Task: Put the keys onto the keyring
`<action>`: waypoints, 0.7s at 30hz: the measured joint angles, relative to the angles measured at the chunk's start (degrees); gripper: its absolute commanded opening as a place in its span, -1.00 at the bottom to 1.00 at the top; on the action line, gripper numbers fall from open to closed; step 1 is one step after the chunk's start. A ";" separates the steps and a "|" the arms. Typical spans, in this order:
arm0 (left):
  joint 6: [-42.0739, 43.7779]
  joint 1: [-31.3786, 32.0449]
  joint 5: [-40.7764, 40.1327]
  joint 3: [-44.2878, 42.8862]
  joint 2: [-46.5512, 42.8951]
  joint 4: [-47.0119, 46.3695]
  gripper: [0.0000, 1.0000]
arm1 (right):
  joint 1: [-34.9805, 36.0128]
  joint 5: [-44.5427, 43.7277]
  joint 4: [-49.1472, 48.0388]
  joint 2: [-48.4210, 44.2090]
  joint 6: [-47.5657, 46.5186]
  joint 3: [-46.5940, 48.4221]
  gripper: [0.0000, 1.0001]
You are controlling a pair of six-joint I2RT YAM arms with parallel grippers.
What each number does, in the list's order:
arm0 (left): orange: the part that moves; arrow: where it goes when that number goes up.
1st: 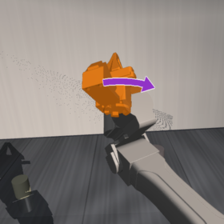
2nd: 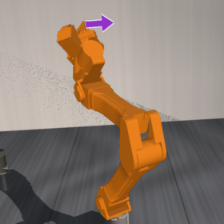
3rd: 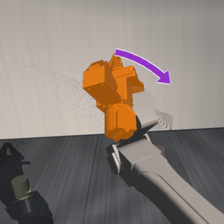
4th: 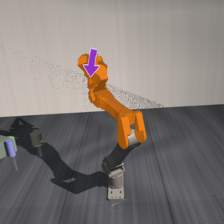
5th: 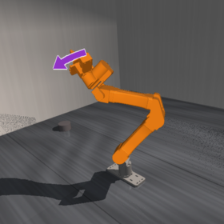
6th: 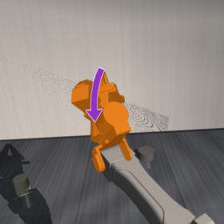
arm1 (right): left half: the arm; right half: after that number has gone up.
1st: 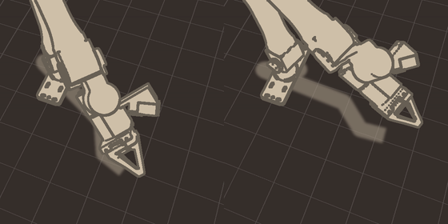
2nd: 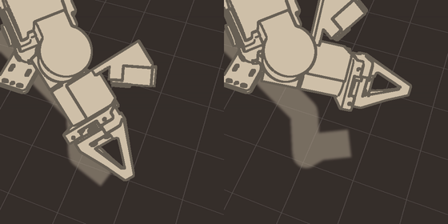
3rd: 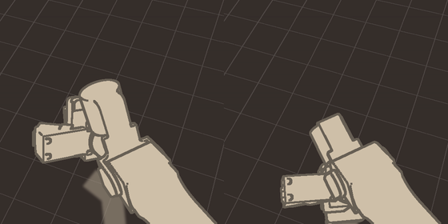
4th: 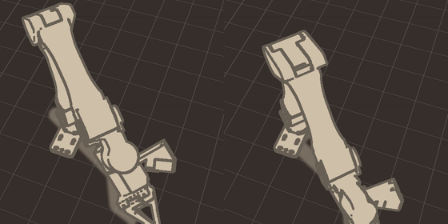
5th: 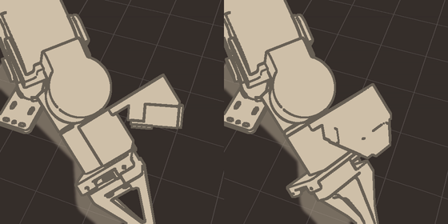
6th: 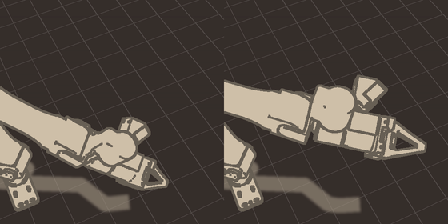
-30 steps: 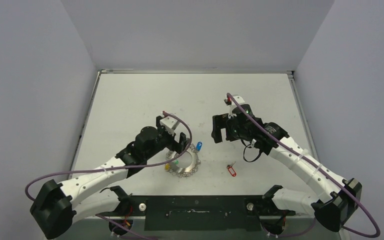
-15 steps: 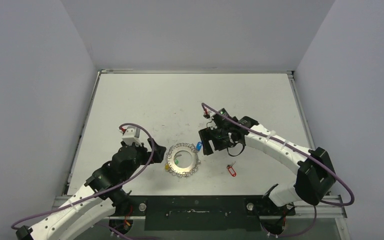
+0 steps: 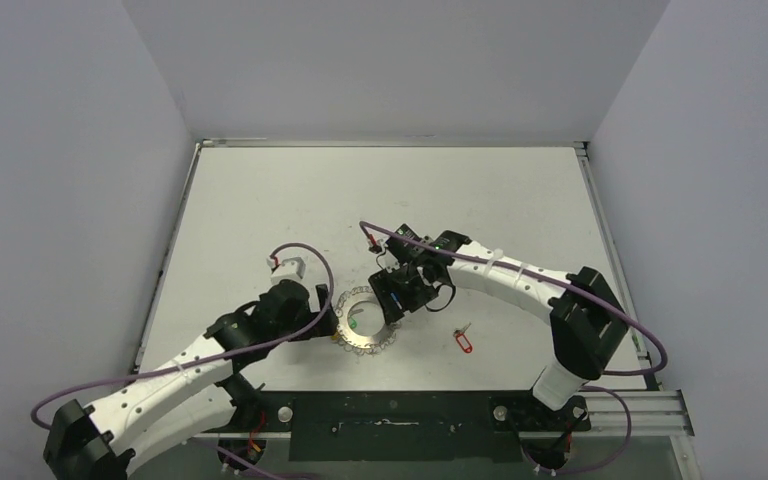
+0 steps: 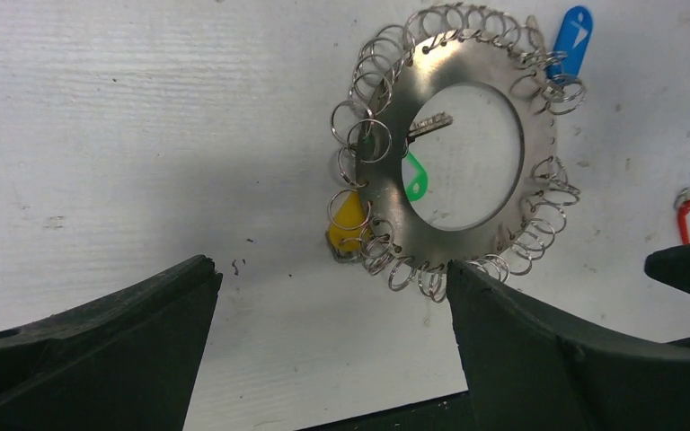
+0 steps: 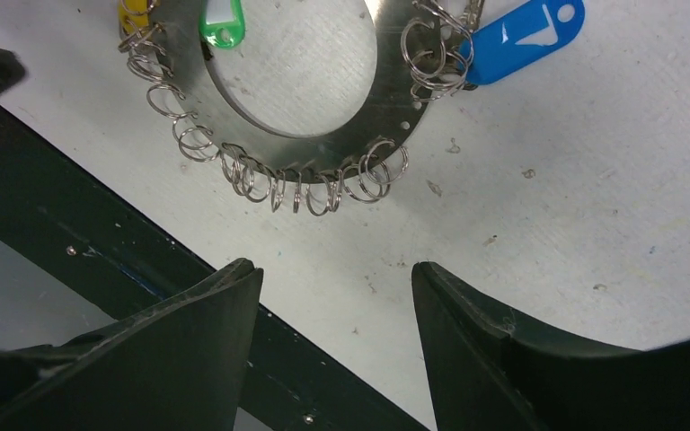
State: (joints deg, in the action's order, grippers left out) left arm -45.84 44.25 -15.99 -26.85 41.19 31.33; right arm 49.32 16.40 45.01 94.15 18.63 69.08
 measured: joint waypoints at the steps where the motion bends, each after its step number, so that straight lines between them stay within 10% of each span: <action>1: 0.11 -0.11 0.81 -0.83 2.99 0.11 0.94 | 0.00 0.44 0.02 0.31 0.13 0.37 0.20; 11: 2.91 -6.56 11.15 -12.92 25.86 0.46 0.94 | -0.39 3.13 0.57 8.24 3.10 2.73 -0.11; 21: 3.06 -14.38 18.27 -13.42 24.22 1.75 0.94 | -1.64 4.79 2.89 16.22 4.15 5.70 -0.90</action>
State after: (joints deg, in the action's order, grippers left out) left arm -42.78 29.87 2.28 -40.27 65.41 33.08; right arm 47.68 21.19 47.90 110.37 22.79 74.78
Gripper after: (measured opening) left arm 0.971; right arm 0.117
